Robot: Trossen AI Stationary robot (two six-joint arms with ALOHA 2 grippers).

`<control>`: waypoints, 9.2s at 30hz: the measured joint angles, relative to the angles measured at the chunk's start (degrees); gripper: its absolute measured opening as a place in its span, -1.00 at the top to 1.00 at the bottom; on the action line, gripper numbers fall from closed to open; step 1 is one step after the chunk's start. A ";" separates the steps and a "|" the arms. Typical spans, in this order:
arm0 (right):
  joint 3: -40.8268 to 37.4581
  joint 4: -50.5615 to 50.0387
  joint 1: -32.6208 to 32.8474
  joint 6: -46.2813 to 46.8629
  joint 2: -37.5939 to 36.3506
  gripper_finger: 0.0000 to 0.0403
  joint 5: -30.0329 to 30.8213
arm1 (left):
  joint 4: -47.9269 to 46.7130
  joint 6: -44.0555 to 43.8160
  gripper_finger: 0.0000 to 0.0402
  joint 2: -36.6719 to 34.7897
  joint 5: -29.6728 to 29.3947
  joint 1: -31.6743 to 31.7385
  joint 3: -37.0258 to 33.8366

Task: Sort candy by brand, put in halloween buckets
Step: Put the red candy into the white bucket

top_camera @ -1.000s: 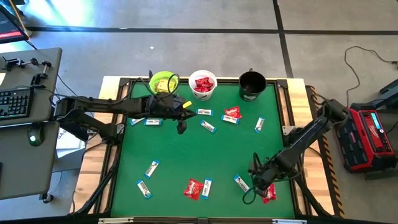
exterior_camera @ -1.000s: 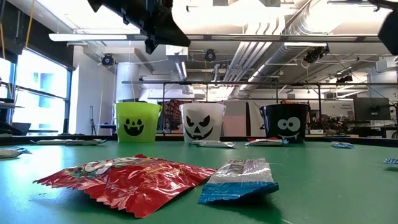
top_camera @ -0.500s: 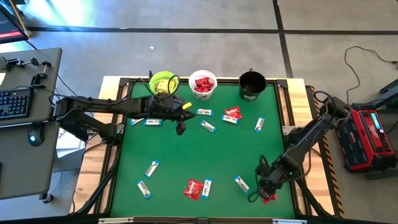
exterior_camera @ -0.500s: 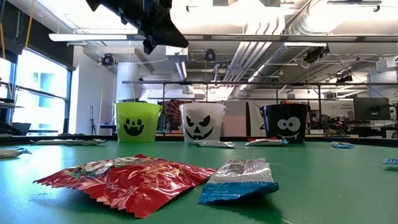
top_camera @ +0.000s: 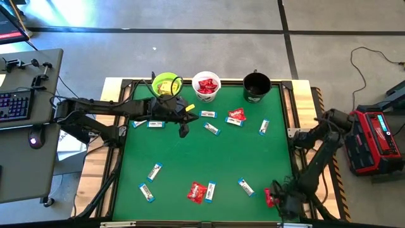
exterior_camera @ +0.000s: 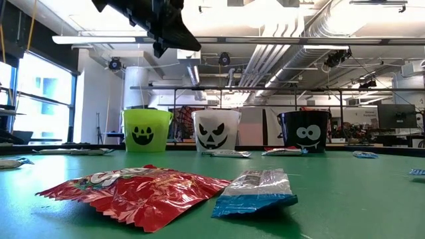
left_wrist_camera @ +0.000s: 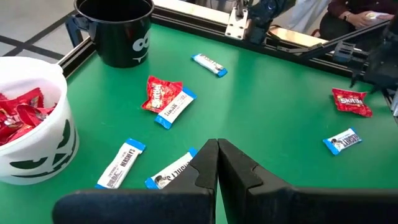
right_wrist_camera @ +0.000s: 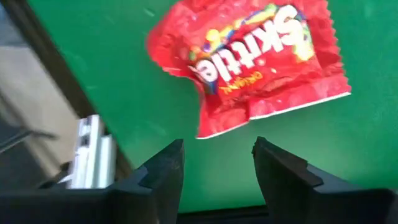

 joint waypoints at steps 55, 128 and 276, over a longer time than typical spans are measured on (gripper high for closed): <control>11.33 -2.61 -7.96 -3.54 6.76 1.00 13.76 | -1.23 0.55 1.00 0.04 -0.24 -0.31 0.00; 51.59 -6.61 -95.59 -67.11 28.17 0.99 2.18 | -5.14 2.56 1.00 -6.60 -2.34 -0.68 0.00; 6.52 15.31 -82.67 -59.71 -7.39 1.00 10.11 | 12.98 -8.94 1.00 -14.99 5.31 -0.55 -12.20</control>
